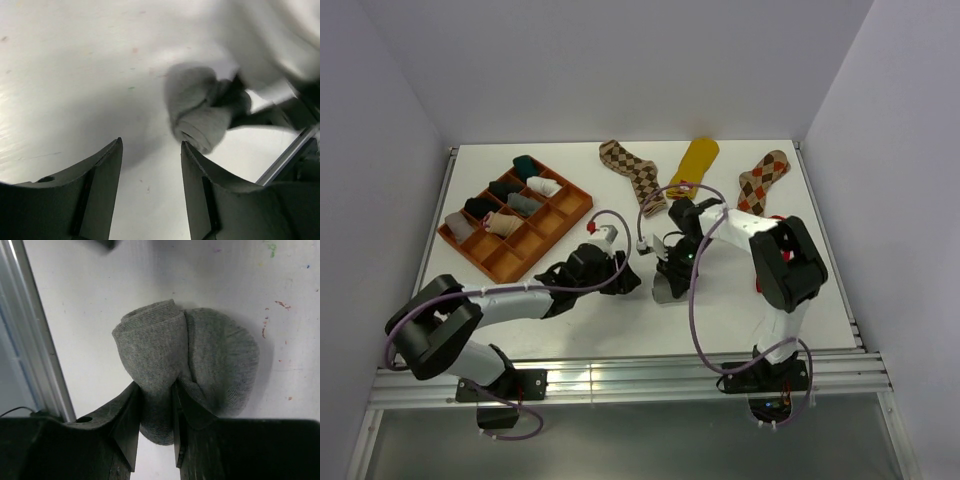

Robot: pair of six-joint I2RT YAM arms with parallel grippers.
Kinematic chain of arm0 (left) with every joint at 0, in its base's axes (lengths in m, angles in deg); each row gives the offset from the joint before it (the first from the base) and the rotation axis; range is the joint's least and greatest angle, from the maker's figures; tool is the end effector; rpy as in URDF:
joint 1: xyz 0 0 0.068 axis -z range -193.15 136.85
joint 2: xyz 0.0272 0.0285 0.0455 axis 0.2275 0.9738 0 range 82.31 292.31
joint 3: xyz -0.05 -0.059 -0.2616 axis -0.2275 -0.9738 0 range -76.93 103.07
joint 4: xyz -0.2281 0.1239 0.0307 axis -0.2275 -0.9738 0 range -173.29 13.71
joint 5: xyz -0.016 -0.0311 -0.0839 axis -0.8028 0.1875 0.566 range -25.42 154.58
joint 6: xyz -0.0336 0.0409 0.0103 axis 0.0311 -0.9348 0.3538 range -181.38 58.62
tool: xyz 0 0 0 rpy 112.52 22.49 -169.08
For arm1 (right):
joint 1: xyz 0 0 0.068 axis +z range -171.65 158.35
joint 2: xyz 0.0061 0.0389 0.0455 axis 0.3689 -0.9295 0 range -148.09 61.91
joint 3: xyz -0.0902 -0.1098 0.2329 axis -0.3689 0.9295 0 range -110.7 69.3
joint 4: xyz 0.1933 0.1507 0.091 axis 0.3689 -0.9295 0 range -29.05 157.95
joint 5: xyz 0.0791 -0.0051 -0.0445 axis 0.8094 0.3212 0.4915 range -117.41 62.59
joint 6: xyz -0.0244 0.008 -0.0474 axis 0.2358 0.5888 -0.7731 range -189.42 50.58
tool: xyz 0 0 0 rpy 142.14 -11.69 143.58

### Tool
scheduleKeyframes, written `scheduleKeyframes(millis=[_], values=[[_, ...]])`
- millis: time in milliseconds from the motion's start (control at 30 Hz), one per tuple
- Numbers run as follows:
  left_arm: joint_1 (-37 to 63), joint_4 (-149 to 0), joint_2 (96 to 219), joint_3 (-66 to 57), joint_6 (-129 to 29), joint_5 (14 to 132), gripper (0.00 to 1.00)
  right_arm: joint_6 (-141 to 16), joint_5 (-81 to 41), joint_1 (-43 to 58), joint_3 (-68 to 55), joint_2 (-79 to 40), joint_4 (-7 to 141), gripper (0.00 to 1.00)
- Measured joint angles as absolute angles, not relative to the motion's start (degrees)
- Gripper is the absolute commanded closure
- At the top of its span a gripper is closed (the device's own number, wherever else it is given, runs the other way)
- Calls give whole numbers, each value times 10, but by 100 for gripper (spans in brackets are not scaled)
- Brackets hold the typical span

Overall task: Roll the socks
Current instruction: Roll the sock at the center of the board.

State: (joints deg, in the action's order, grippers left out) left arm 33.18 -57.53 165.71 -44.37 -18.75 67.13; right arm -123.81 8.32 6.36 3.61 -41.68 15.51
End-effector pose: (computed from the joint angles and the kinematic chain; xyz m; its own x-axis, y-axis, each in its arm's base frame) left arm 0.1947 -0.2063 0.1655 -0.7769 -0.1661 -0.6073 0.3024 0.7476 -0.5913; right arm 0.2654 0.1647 0.1641 -0.2066 -0.8575 -0.4712 -0.9380 0.0366 0.3447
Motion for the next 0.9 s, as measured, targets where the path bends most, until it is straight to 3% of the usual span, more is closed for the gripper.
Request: scheduleKeyframes(millis=[333,900], values=[[425,-590,1682,-369,-360,600,43,-1260,137,32,-94,-550,6,76],[433,-609,1800,-282,-457,706,44,-1249,147,20,-126,-600,-61,76]])
